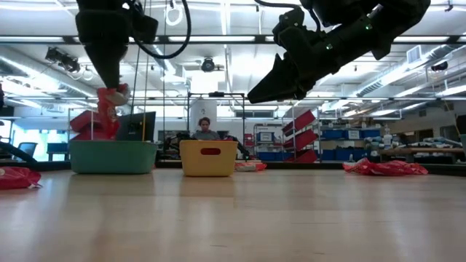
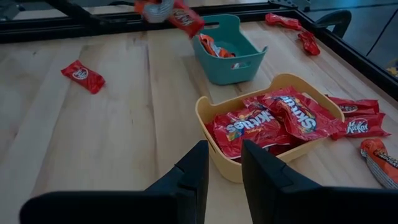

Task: Sort candy
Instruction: Put the orange candy into the green bin

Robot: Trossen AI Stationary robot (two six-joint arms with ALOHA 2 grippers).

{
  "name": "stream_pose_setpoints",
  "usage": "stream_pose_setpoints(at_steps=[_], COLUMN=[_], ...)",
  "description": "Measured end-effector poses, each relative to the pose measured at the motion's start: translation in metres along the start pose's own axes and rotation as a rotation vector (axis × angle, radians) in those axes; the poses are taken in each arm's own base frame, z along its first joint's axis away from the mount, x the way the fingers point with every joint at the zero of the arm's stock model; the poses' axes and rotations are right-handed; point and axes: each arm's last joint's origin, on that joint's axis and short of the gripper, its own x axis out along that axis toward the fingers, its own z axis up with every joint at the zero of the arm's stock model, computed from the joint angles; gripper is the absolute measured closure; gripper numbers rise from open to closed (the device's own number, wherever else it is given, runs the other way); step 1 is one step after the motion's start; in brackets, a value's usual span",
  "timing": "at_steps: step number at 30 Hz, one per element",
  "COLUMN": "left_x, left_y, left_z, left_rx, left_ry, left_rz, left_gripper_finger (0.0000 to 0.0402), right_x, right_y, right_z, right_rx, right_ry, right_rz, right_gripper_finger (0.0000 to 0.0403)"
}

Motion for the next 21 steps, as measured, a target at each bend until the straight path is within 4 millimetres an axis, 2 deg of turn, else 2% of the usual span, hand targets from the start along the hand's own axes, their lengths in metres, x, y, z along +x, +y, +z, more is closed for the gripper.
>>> stream_pose_setpoints(at_steps=[4,9,13,18,21], left_x=[-0.002,-0.007,-0.009,-0.009,-0.009], left_y=[-0.008,-0.026,-0.031,-0.032,-0.033], left_z=[-0.002,0.003,0.004,0.005,0.008], left_rx=[0.017,0.086,0.139,0.132,0.131], left_ry=[0.052,-0.034,-0.08,-0.105,-0.138], left_rz=[-0.148,-0.297,-0.326,-0.311,-0.306], left_gripper_finger=[0.0394,0.0383,0.0369,0.0394,0.0392], right_x=[0.0,0.0,0.0,0.0,0.0], right_y=[0.0,0.0,0.0,0.0,0.0], right_z=[0.0,0.0,0.0,0.0,0.0], right_rx=[0.006,0.006,0.007,0.007,0.007], right_ry=[0.002,0.002,0.002,0.003,0.003], right_rz=[0.0,0.0,0.0,0.0,-0.001], right_gripper_finger=[0.0321,0.0321,0.0321,0.0321,0.0321])
